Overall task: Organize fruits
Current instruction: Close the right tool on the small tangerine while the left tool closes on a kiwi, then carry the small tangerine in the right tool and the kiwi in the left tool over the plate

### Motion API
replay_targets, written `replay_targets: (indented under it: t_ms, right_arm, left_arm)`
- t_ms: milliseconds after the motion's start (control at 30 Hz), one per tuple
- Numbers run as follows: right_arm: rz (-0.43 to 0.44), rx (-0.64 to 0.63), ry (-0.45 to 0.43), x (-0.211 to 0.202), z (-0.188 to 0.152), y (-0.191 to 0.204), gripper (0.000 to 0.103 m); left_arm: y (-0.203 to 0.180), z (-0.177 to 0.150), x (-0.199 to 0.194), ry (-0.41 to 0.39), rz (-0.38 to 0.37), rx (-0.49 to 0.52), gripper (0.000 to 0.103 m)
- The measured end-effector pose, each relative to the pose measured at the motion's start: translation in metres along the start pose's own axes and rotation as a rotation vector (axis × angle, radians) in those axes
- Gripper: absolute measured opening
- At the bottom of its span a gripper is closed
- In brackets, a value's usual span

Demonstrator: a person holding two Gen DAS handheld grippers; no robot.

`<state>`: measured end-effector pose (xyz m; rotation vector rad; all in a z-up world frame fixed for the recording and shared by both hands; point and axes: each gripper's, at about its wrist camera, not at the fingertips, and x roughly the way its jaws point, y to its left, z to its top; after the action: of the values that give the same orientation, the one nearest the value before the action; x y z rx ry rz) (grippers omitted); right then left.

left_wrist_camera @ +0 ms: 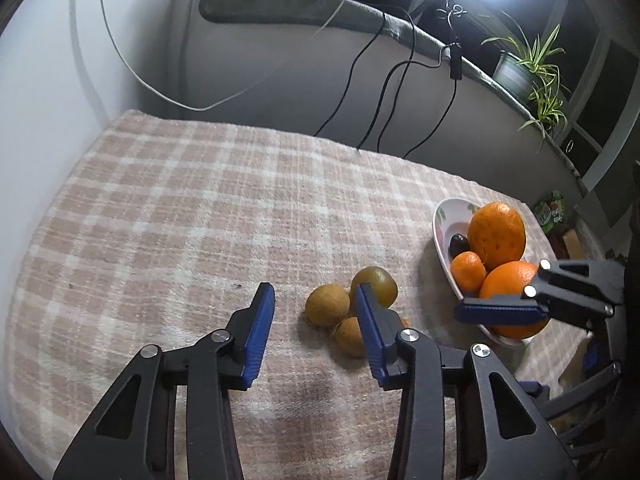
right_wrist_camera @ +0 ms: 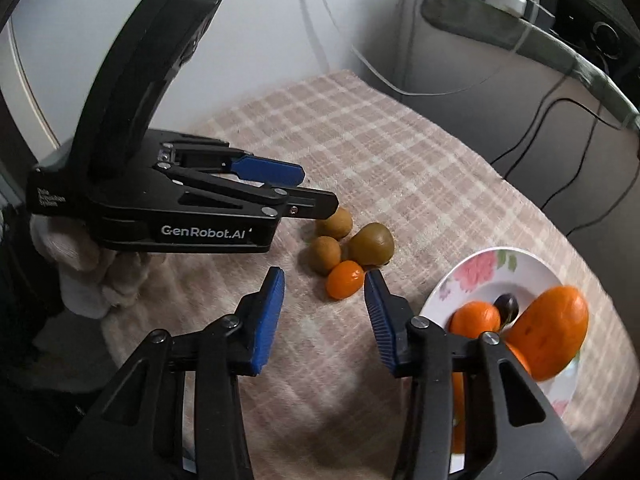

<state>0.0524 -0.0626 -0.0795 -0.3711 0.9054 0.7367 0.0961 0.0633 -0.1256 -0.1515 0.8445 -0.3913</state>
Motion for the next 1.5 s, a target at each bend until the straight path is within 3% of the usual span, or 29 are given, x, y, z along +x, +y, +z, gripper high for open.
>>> replay_targets:
  t_ms: [233,533,1033,1500]
  right_arm:
    - [0.004,-0.112,0.136,0.023,0.013,-0.005,0.041]
    - [0.015,-0.185,0.227,0.046,0.016,0.000,0.039]
    - [-0.007,-0.201,0.272,0.064,0.019,-0.002,0.029]
    - [-0.011,-0.167,0.233,0.055,0.025,-0.010,0.027]
  left_arm:
    - [0.003,0.000,0.007,0.028,-0.005,0.003,0.036]
    - [0.004,0.002,0.014,0.056,-0.016,0.004,0.035]
    - [-0.003,0.000,0.024,0.083,-0.044,0.020,0.027]
    - [-0.007,0.000,0.021,0.068,-0.023,0.022,0.023]
